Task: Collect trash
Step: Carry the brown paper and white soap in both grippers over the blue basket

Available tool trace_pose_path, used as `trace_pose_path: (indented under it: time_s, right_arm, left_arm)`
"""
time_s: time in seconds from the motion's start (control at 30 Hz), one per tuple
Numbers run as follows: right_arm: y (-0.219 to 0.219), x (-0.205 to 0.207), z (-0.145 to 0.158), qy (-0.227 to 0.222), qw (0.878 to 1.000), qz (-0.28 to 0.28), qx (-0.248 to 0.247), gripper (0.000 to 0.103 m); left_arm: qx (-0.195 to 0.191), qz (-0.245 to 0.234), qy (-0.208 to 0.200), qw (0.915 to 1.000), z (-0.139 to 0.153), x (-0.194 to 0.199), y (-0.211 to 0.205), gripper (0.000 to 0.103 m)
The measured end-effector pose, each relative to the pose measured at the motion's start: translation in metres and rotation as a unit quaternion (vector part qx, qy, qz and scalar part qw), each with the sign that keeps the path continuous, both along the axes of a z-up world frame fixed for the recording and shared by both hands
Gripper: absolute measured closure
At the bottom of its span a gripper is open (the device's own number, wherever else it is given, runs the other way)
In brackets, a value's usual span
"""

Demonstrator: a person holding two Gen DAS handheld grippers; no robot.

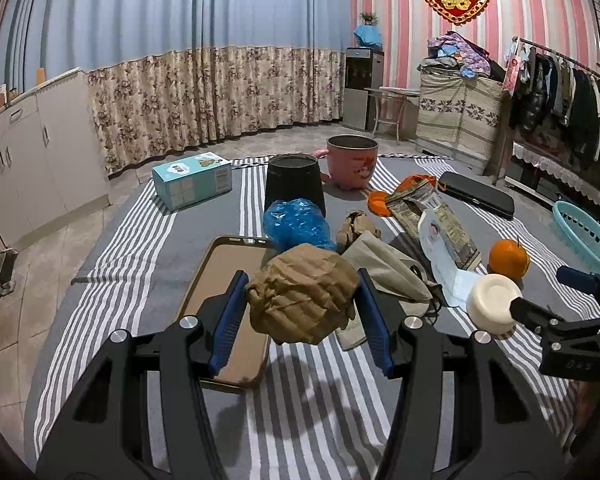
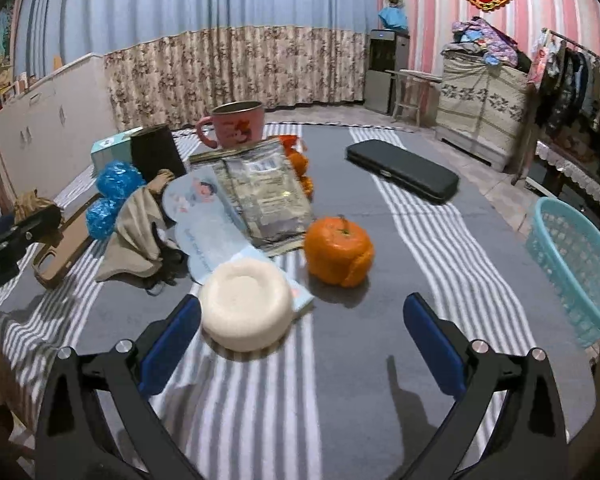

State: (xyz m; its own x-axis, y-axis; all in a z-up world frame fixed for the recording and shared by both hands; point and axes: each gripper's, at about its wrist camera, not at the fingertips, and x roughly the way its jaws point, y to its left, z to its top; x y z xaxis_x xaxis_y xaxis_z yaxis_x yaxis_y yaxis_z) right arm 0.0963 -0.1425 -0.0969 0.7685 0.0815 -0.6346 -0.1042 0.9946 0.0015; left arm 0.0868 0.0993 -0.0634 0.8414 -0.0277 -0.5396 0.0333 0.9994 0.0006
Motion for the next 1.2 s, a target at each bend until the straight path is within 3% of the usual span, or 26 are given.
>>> trace_pose_path:
  time_s: [0.2, 0.3, 0.43, 0.67, 0.83, 1.2]
  right_arm:
    - [0.021, 0.013, -0.008, 0.016, 0.999, 0.010, -0.034, 0.006]
    - [0.027, 0.017, -0.013, 0.029, 0.998, 0.022, -0.046, 0.026]
    - [0.027, 0.017, -0.013, 0.037, 0.998, 0.033, -0.033, 0.042]
    - [0.010, 0.011, 0.002, 0.013, 0.999, 0.036, 0.004, 0.042]
    - [-0.015, 0.004, 0.032, -0.018, 0.999, 0.028, 0.025, 0.042]
    - [-0.134, -0.003, 0.082, -0.057, 0.996, -0.053, 0.050, 0.042]
  left_arm:
    - [-0.005, 0.002, 0.000, 1.0000, 0.002, 0.007, 0.007, 0.050]
    - [0.000, 0.002, -0.001, 1.0000, 0.001, 0.009, 0.009, 0.050]
    - [-0.007, 0.004, 0.001, 1.0000, 0.000, 0.011, 0.010, 0.050]
    - [0.003, 0.005, 0.000, 1.0000, 0.008, 0.017, -0.001, 0.050]
    - [0.008, -0.003, -0.004, 1.0000, 0.022, 0.021, -0.021, 0.050]
    - [-0.002, -0.081, -0.037, 0.9960, 0.066, 0.031, -0.120, 0.050]
